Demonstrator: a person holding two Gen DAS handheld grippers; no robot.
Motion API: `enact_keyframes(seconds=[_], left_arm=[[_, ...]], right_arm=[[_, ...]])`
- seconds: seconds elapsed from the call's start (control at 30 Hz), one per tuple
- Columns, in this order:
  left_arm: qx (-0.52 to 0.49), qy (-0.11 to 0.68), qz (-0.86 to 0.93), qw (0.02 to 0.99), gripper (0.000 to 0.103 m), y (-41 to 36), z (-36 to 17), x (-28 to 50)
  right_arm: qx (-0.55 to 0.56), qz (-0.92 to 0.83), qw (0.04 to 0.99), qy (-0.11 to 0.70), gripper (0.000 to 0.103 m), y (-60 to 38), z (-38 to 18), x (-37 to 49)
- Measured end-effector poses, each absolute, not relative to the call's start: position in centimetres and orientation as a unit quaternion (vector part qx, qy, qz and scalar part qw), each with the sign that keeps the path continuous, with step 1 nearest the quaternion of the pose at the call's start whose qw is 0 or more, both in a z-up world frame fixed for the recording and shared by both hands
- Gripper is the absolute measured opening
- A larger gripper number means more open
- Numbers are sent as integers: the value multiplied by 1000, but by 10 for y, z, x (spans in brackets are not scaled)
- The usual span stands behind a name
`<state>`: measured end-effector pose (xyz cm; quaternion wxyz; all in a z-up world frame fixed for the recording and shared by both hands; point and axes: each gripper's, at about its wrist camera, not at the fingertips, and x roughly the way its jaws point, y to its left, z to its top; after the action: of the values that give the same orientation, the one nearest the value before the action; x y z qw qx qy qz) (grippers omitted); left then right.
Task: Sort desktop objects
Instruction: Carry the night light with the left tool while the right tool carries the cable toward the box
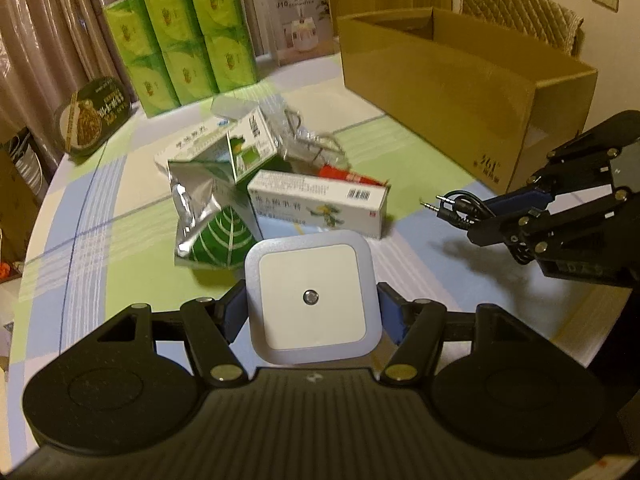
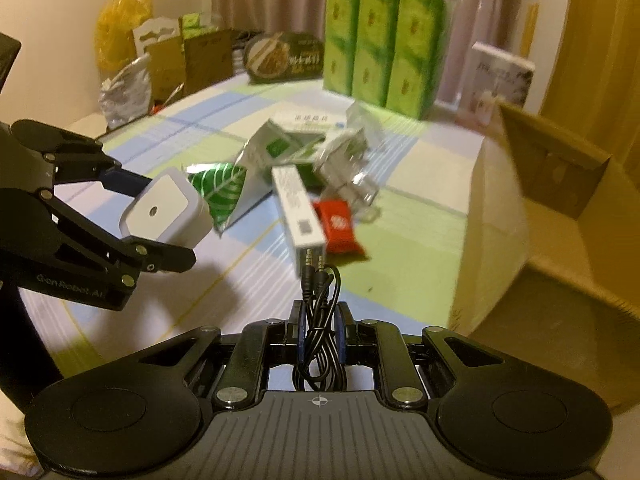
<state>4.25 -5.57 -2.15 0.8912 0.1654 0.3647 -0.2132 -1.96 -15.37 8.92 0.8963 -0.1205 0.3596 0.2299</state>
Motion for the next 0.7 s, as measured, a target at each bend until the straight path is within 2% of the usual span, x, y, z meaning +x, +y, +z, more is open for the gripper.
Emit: enact_keyframes(seconds=[0.33,0.7], left_arm=[[159,321,-244,901,63,-84,22,43],[145,273,-318,896,63,-165,70,62]], right_arm=[[-100,179,931,303,11,-193,152,-18],[-60,86,956,273,11,-280,193,6]])
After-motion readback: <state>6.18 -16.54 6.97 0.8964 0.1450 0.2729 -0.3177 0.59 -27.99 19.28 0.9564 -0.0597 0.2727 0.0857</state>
